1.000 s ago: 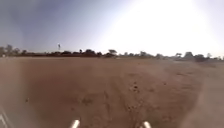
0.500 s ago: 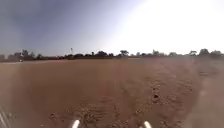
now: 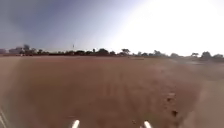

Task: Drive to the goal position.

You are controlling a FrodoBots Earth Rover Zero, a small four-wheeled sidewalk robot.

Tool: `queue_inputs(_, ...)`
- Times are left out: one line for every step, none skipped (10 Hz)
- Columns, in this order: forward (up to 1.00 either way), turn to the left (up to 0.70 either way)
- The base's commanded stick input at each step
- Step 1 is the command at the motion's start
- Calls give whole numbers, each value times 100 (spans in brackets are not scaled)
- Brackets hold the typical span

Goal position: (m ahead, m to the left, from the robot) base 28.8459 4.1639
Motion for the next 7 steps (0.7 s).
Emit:
queue_inputs(100, 0)
queue_inputs(100, 0)
queue_inputs(100, 0)
queue_inputs(100, 0)
queue_inputs(100, 0)
queue_inputs(100, 0)
queue_inputs(100, 0)
